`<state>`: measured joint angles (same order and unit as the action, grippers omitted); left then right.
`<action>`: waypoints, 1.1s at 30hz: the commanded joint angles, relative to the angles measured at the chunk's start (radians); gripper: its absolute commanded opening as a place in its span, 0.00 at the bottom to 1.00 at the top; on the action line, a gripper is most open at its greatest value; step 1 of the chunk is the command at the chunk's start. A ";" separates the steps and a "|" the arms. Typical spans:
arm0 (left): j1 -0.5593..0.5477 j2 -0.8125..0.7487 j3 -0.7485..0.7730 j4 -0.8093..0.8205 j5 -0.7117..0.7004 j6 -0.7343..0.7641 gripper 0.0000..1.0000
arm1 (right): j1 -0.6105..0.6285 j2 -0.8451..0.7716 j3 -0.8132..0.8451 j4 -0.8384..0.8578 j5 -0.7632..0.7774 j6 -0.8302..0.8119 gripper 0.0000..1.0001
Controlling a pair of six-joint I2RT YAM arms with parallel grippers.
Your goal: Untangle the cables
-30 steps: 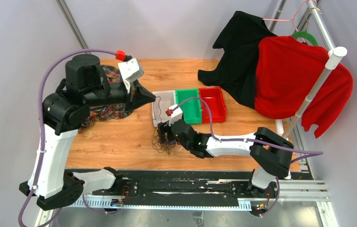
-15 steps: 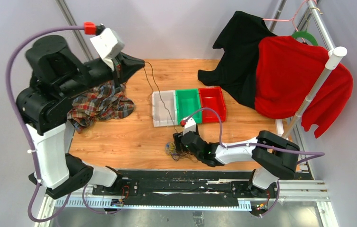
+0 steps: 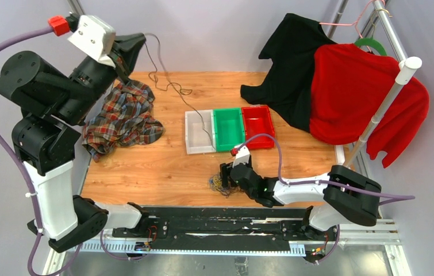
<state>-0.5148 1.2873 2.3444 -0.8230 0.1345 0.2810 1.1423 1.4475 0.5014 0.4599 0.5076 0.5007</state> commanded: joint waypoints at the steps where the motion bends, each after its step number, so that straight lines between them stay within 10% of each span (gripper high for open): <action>1: -0.005 -0.012 -0.016 0.285 -0.200 0.055 0.00 | -0.007 -0.033 -0.058 -0.025 0.042 0.030 0.75; 12: -0.005 0.035 0.058 0.402 -0.264 0.120 0.00 | -0.001 -0.068 -0.121 -0.006 0.069 0.054 0.77; 33: -0.005 -0.170 -0.812 0.424 -0.135 -0.066 0.00 | -0.042 -0.336 0.047 -0.214 0.152 -0.062 0.84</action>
<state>-0.5148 1.1397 1.6127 -0.4496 -0.0502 0.2661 1.1271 1.1263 0.5285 0.2859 0.6044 0.4637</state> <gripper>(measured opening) 0.010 0.836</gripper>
